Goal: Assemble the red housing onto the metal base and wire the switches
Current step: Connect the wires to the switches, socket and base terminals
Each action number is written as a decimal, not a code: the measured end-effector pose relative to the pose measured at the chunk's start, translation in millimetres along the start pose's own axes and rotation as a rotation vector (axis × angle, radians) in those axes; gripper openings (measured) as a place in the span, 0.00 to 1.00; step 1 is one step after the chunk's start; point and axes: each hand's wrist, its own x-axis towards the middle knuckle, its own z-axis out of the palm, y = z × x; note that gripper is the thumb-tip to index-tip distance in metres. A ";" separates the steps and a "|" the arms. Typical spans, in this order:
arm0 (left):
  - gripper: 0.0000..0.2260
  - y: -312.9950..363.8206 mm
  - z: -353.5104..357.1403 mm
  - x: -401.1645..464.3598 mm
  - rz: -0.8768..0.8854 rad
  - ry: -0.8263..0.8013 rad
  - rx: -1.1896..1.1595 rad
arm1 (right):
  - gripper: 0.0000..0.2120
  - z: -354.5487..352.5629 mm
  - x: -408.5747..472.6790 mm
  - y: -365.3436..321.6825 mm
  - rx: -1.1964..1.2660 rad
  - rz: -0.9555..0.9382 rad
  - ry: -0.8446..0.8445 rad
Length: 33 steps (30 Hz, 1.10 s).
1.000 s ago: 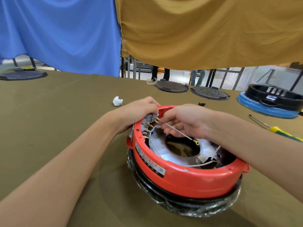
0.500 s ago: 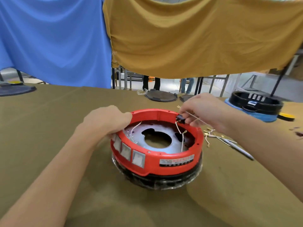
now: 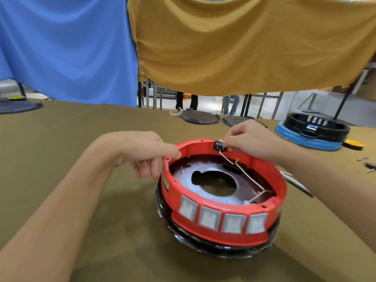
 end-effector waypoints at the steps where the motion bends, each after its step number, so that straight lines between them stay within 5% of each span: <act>1: 0.24 -0.5 4.2 6.3 -0.002 0.118 0.032 | 0.06 -1.1 -0.5 -0.3 -0.008 -0.026 -0.018; 3: 0.25 2.8 17.8 19.4 0.071 0.324 0.115 | 0.07 -1.9 -1.3 -1.2 -0.012 -0.067 -0.038; 7: 0.09 10.5 36.7 29.1 0.230 0.249 -0.197 | 0.08 4.4 -2.3 -4.3 -0.146 -0.118 0.049; 12: 0.13 10.0 24.2 17.9 0.171 0.251 -0.065 | 0.08 17.3 -7.8 -6.4 -0.261 -0.105 0.072; 18: 0.14 6.8 11.5 4.6 0.031 0.061 0.026 | 0.08 23.5 -7.9 -18.3 -0.042 -0.088 -0.078; 22: 0.10 5.6 20.9 17.0 0.152 0.230 -0.015 | 0.08 31.3 -9.6 -27.1 0.055 -0.056 -0.142; 33: 0.15 4.6 28.8 21.3 0.219 0.195 -0.089 | 0.07 36.1 -14.4 -35.1 0.106 0.002 -0.130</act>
